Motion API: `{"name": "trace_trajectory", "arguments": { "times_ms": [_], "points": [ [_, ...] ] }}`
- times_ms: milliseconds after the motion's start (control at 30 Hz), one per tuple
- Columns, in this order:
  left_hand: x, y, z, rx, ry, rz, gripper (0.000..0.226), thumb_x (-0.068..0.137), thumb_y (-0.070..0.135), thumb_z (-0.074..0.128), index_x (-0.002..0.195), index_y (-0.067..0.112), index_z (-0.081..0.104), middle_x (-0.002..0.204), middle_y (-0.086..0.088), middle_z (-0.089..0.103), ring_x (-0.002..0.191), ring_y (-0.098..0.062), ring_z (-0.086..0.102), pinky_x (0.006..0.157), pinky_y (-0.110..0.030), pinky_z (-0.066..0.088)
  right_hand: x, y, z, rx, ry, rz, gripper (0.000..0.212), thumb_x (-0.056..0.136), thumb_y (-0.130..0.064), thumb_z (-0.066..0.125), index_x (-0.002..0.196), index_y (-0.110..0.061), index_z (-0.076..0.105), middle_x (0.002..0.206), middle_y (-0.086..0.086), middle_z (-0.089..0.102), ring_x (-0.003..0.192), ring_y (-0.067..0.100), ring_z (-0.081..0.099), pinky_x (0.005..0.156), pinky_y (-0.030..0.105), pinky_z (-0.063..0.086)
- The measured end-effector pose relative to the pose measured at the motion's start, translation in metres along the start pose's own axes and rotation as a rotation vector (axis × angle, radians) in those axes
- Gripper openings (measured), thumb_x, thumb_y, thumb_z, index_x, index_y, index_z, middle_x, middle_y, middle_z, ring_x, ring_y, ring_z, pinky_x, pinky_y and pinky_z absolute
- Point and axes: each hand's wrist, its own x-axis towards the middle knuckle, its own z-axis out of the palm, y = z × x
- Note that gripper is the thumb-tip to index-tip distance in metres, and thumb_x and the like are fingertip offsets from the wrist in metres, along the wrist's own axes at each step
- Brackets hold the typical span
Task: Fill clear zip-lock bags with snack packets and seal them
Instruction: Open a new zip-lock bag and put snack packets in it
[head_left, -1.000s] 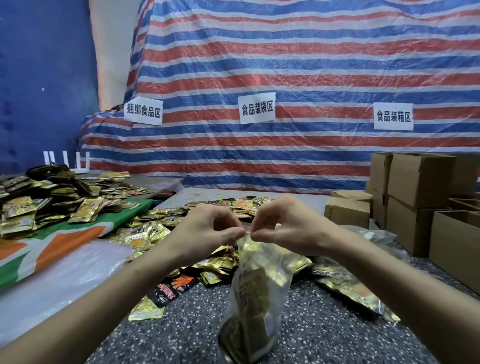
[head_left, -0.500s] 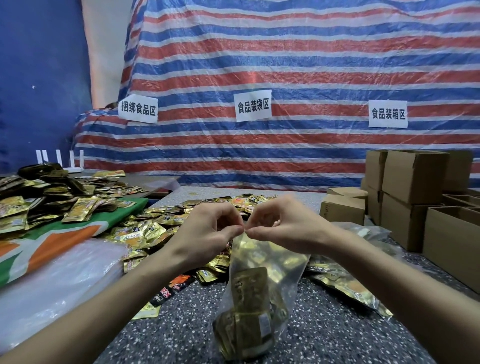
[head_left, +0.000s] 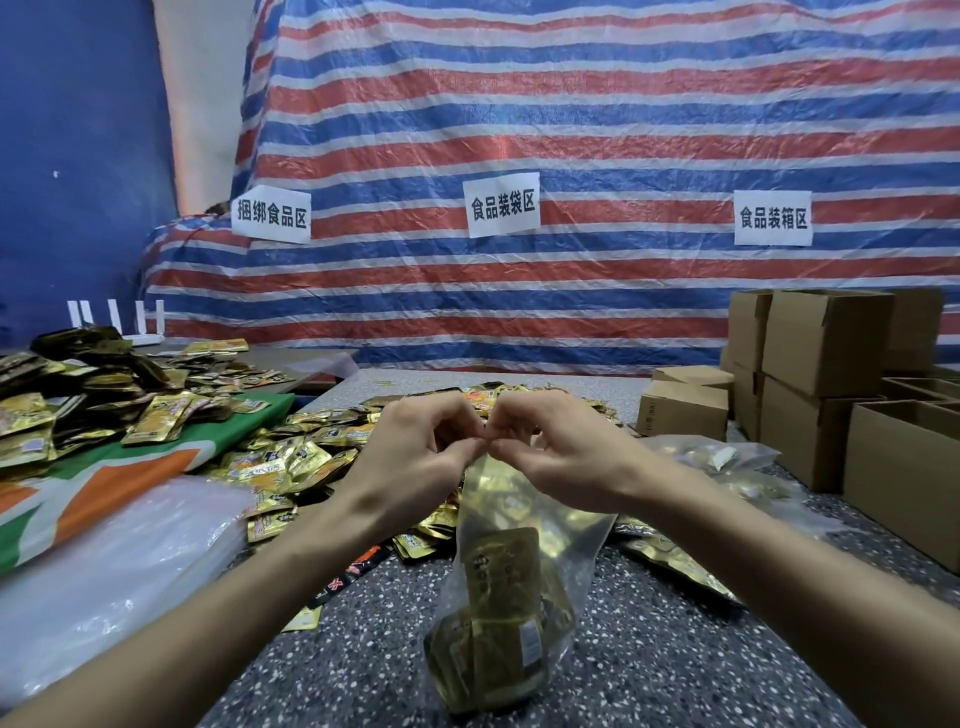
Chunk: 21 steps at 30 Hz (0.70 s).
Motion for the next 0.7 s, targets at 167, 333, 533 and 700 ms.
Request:
{"name": "trace_trajectory", "arguments": {
  "times_ms": [167,333,533,700],
  "points": [
    [-0.002,0.0,0.004,-0.01,0.067,0.012,0.017,0.085,0.002,0.07,0.075,0.015,0.066,0.07,0.002,0.066,0.066,-0.012,0.061,0.059,-0.028,0.051,-0.003,0.0,-0.006,0.045,-0.017,0.061,0.017,0.096,-0.031,0.064,0.08,-0.033,0.059,0.084,-0.008,0.066,0.082,0.014,0.061,0.077,0.04,0.053],
    [-0.005,-0.002,0.01,-0.03,0.105,0.012,0.019,0.085,0.002,0.069,0.073,0.016,0.066,0.067,0.003,0.066,0.063,-0.011,0.06,0.057,-0.034,0.051,-0.013,0.006,-0.01,0.124,-0.051,0.131,0.012,0.095,-0.028,0.065,0.083,-0.026,0.065,0.086,-0.002,0.071,0.083,0.016,0.066,0.08,0.039,0.057],
    [-0.005,-0.01,0.006,-0.024,0.13,-0.018,0.021,0.085,-0.001,0.07,0.072,0.015,0.066,0.068,0.004,0.065,0.063,-0.01,0.059,0.053,-0.021,0.047,-0.031,0.026,-0.015,0.124,-0.051,0.225,0.009,0.094,-0.025,0.066,0.089,-0.019,0.069,0.089,-0.003,0.071,0.084,0.011,0.065,0.081,0.032,0.056],
    [-0.005,-0.014,0.005,-0.022,0.145,-0.027,0.02,0.085,0.0,0.07,0.072,0.015,0.066,0.067,0.004,0.065,0.063,-0.013,0.06,0.054,-0.026,0.048,-0.042,0.036,-0.019,0.074,-0.054,0.238,0.016,0.094,-0.025,0.066,0.079,-0.03,0.064,0.08,-0.008,0.066,0.074,-0.003,0.06,0.071,0.018,0.05]
  ]
}}
